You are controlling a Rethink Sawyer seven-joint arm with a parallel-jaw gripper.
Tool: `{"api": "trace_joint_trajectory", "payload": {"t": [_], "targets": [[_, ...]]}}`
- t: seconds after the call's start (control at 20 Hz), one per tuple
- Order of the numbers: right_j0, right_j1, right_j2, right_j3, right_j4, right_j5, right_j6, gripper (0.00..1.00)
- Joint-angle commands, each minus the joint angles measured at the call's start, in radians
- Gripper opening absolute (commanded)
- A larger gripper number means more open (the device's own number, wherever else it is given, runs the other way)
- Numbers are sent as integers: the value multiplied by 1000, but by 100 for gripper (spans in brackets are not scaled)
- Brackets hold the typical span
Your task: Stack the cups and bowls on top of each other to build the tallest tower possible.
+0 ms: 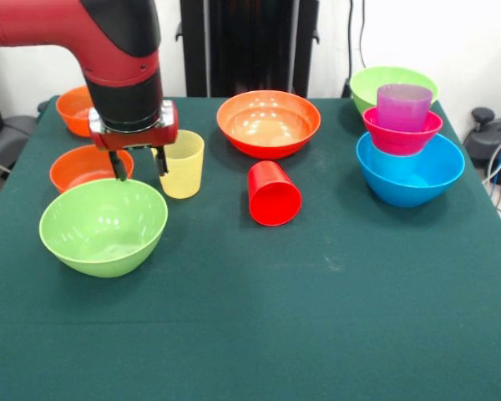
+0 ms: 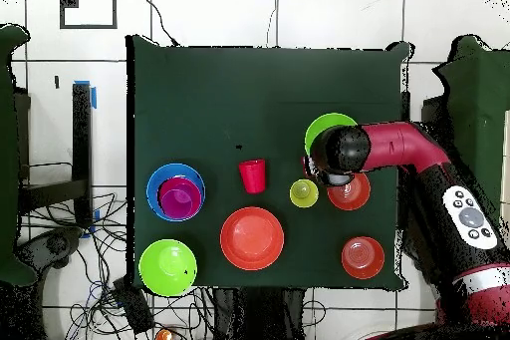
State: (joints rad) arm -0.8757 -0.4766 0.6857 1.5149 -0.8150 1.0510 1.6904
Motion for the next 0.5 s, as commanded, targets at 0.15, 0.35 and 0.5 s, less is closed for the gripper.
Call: {"api": "trace_joint_trajectory", "payload": {"t": [0.15,0.35,0.5], "targets": [[68,54,-65,-64,-106,-41,-163,100],[67,57,-72,-73,-112,-48,-172,100],[67,56,-71,-73,-111,-46,-175,100]]}}
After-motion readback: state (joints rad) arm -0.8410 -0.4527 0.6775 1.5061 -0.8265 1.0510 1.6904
